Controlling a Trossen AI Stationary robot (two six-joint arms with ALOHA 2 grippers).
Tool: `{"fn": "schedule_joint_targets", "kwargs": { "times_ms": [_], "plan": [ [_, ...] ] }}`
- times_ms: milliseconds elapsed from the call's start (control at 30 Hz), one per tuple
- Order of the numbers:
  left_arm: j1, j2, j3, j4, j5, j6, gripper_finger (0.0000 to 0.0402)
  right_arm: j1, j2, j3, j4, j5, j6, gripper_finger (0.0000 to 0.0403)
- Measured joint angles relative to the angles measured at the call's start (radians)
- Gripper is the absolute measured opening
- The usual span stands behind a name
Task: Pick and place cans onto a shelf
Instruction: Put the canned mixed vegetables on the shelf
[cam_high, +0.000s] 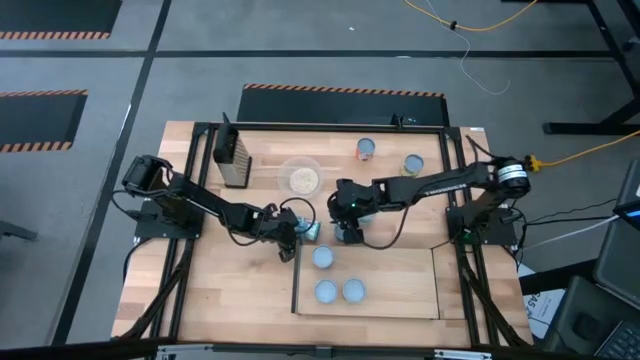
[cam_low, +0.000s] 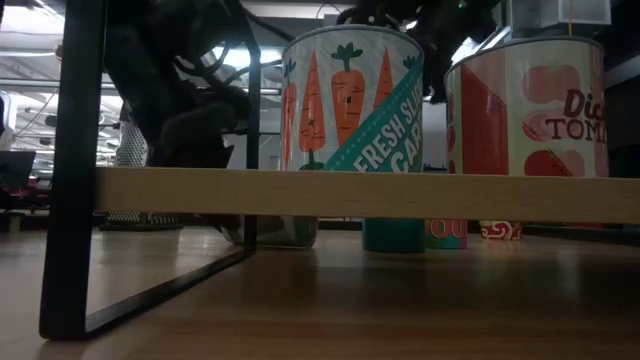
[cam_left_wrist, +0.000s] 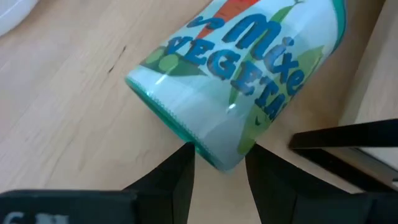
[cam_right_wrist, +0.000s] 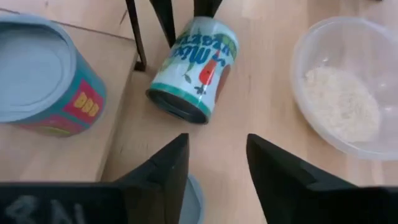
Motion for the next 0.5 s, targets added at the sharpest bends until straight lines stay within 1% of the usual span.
{"fn": "schedule_joint_targets", "kwargs": {
  "times_ms": [300,500],
  "plan": [
    [0.0,0.0,0.0,0.008,0.0,0.0,0.0135,0.0,0.112,0.0,0.097,0.0,-0.098,0.0169],
    [0.0,0.0,0.0,0.009,0.0,0.001,0.0135,-0.01,0.178,0.0,0.158,0.0,-0.106,0.0169]
  ]
}}
